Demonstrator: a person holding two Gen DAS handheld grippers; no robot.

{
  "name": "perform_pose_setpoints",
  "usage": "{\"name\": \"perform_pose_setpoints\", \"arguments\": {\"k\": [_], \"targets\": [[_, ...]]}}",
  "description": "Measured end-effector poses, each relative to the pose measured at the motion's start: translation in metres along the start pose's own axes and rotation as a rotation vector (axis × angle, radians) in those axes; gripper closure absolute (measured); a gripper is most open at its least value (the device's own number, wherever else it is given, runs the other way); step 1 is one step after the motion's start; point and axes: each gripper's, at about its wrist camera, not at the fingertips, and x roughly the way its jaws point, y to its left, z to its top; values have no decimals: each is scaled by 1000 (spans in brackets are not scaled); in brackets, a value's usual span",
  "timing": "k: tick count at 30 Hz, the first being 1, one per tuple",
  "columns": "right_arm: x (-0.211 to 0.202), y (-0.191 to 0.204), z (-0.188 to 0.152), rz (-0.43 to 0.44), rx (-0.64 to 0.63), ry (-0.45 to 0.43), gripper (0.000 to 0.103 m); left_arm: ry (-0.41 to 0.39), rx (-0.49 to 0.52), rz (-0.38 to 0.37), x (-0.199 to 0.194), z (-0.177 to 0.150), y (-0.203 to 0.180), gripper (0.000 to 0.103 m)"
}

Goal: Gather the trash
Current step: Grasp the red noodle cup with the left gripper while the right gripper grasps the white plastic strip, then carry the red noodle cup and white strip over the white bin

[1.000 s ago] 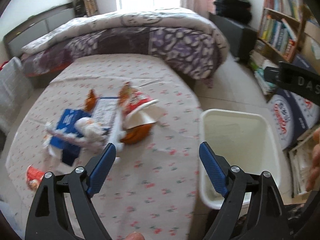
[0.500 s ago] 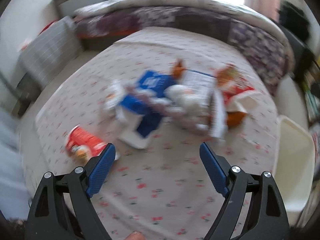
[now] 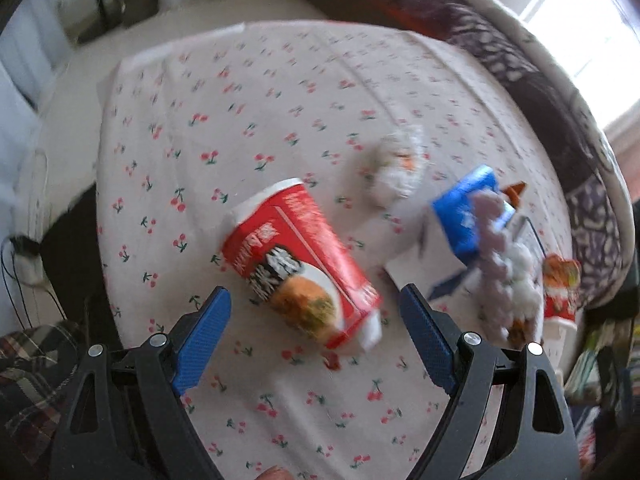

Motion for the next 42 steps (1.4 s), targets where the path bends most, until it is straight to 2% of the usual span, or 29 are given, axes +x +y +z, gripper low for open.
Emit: {"name": "perform_pose_setpoints", "arguments": {"k": [6, 9, 11, 13, 16, 23, 27, 29, 30, 31, 36, 42], "targets": [[8, 46, 2, 74, -186, -30, 7, 130, -113, -97, 26, 15, 17, 21], [14, 71, 3, 112, -280, -44, 7, 158, -124, -124, 29, 20, 23, 35], [20, 84, 4, 146, -319, -41, 7, 165, -114, -142, 28, 24, 24, 50], [25, 93, 5, 175, -336, -35, 7, 164, -87, -159, 29, 28, 24, 61], [34, 102, 8, 221, -331, -17, 12, 140, -43, -150, 26, 33, 23, 68], [53, 116, 20, 286, -292, 19, 34, 51, 24, -147, 9, 49, 28, 68], [63, 132, 21, 295, -315, 36, 46, 33, 35, -151, 6, 55, 32, 68], [69, 139, 18, 291, -333, 54, 58, 26, 45, -149, 5, 57, 32, 68], [72, 141, 17, 289, -337, 67, 78, 20, 52, -146, 4, 57, 32, 68], [74, 142, 17, 285, -335, 73, 88, 11, 59, -142, 3, 58, 32, 68], [64, 129, 29, 328, -223, 41, 94, -55, 104, -123, -8, 60, 25, 68], [45, 102, 47, 375, -65, -15, 94, -201, 195, -95, -33, 60, 8, 68]]}}
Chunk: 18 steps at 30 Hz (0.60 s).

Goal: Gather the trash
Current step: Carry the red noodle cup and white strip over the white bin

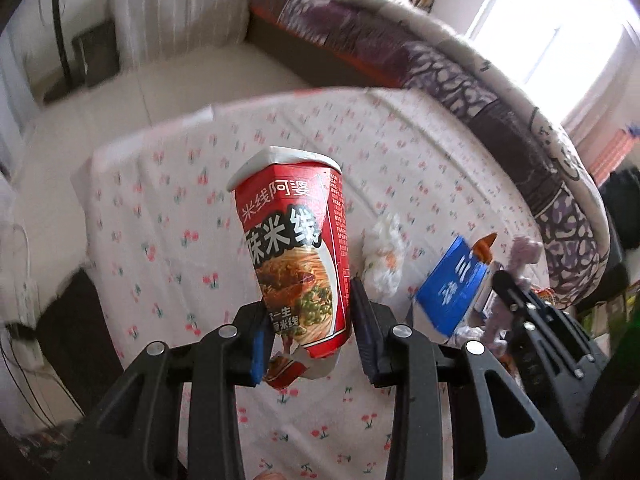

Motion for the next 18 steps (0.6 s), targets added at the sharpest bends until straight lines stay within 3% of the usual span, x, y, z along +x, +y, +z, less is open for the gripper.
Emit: {"name": "perform_pose_setpoints", "arguments": {"k": [9, 18], "targets": [[-37, -26, 9, 57, 147, -104, 94, -189, 146, 32, -30, 2, -36, 68], [-61, -40, 3, -31, 157, -166, 94, -213, 181, 13, -36, -7, -58, 68]]}}
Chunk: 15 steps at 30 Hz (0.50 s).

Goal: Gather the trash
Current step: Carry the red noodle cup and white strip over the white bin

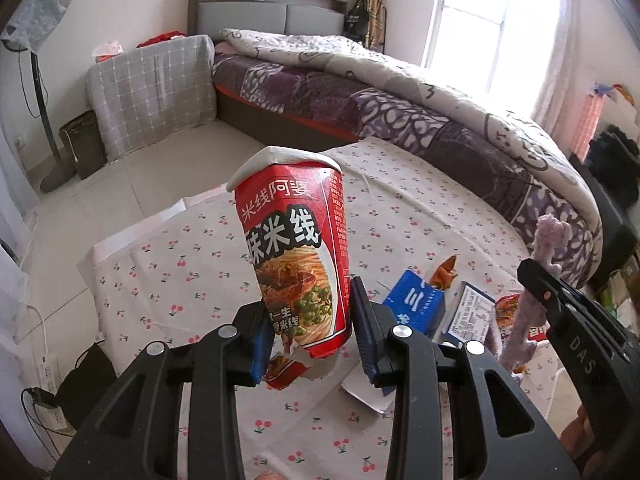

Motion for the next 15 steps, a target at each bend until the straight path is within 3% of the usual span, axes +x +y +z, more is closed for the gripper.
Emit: {"name": "perform_pose_setpoints", "arguments": {"k": [15], "targets": [[-30, -33, -11, -124, 4, -11, 94, -7, 68, -63, -11, -12, -51, 67]]}}
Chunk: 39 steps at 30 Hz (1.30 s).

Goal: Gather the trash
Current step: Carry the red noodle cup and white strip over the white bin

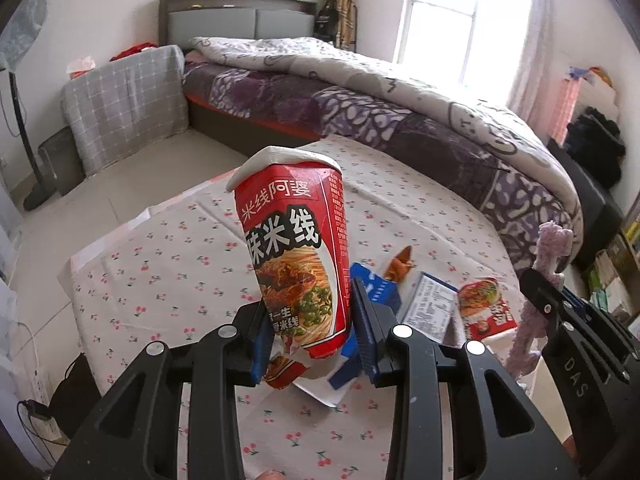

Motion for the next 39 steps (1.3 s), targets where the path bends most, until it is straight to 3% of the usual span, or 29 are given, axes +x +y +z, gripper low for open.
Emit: {"name": "perform_pose_setpoints", "arguments": {"k": [22, 39], "targets": [[-39, -68, -17, -141, 62, -8, 93, 1, 139, -91, -10, -21, -74, 67], [-55, -121, -39, -248, 173, 57, 93, 10, 232, -146, -12, -40, -121, 67]]}}
